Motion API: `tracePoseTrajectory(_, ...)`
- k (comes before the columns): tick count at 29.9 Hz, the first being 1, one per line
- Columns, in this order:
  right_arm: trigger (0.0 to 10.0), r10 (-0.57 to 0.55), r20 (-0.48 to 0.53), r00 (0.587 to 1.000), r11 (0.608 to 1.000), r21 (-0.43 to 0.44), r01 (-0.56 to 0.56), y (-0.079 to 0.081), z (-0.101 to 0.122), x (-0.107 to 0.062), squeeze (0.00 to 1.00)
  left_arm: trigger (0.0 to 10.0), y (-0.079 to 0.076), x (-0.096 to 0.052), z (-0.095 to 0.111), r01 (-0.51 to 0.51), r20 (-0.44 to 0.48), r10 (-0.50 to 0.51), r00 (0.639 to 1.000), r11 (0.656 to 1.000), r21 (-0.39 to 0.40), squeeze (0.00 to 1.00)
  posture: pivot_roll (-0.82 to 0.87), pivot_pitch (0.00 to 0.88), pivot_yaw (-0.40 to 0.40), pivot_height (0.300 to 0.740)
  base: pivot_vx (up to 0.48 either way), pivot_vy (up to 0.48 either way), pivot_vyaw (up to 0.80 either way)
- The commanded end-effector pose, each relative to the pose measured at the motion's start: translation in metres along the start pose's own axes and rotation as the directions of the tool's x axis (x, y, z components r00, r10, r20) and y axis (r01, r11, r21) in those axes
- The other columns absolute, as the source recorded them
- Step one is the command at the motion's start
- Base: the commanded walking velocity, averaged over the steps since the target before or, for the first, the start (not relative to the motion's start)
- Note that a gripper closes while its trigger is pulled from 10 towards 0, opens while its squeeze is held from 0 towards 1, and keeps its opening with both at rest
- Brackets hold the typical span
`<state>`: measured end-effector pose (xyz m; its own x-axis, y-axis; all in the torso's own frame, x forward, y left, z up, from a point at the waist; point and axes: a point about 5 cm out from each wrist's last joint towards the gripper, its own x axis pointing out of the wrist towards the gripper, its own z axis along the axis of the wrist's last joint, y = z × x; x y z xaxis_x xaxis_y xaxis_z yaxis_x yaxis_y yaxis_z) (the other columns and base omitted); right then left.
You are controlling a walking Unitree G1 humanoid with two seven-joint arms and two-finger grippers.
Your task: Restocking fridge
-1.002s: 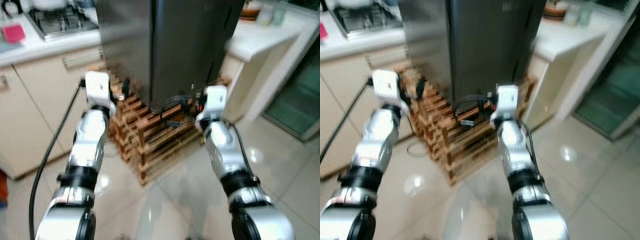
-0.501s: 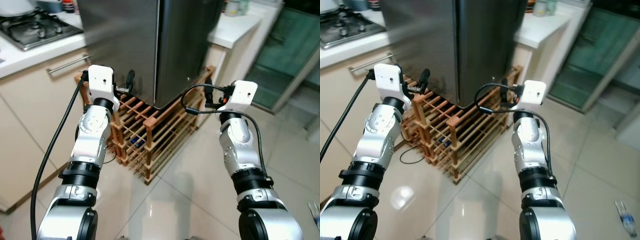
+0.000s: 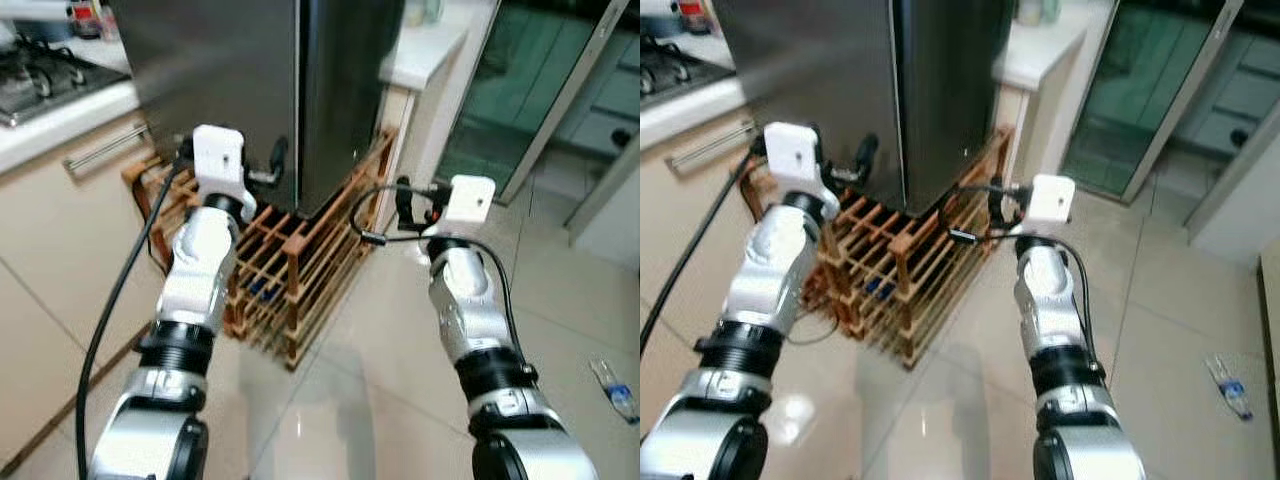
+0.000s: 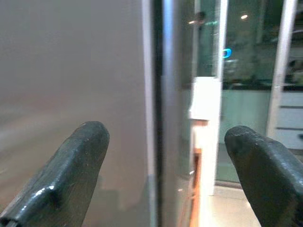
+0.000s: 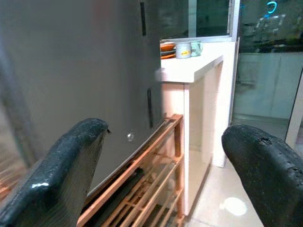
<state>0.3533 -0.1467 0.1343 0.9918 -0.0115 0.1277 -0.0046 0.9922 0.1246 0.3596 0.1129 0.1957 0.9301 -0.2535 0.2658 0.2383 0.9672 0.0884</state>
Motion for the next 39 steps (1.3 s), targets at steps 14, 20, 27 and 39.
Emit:
tracePoseTrajectory(14, 10.0, 0.032, 0.019, 0.999, 0.999, -0.011, -0.032, 0.011, 0.004, 0.002, 0.00, 10.0, 0.021, 0.010, 0.008, -0.090, -0.018, 0.089, 0.996, 0.995, -0.045, 0.00, -0.03, 0.000, 0.032, 0.740, 0.343, 0.000, 0.00)
tracePoseTrajectory(20, 10.0, 0.034, 0.006, 0.999, 0.999, -0.030, -0.034, 0.006, 0.000, 0.002, 0.00, 10.0, 0.024, 0.012, 0.011, -0.113, -0.002, 0.113, 0.994, 0.991, -0.068, 0.00, -0.03, 0.000, 0.026, 0.740, 0.000, 0.000, 0.00)
tracePoseTrajectory(27, 10.0, 0.041, 0.016, 0.999, 0.999, -0.030, -0.041, 0.011, 0.003, 0.003, 0.00, 10.0, 0.015, 0.015, 0.019, -0.030, 0.021, 0.031, 0.999, 0.998, -0.061, 0.00, -0.04, 0.000, 0.038, 0.740, 0.000, 0.000, 0.00)
tracePoseTrajectory(39, 10.0, 0.016, 0.000, 1.000, 0.999, -0.037, -0.016, 0.001, -0.003, -0.005, 0.00, 10.0, -0.007, 0.029, 0.007, 0.046, -0.097, -0.068, 0.993, 0.974, -0.221, 0.00, -0.08, 0.000, 0.061, 0.740, 0.000, 0.000, 0.00)
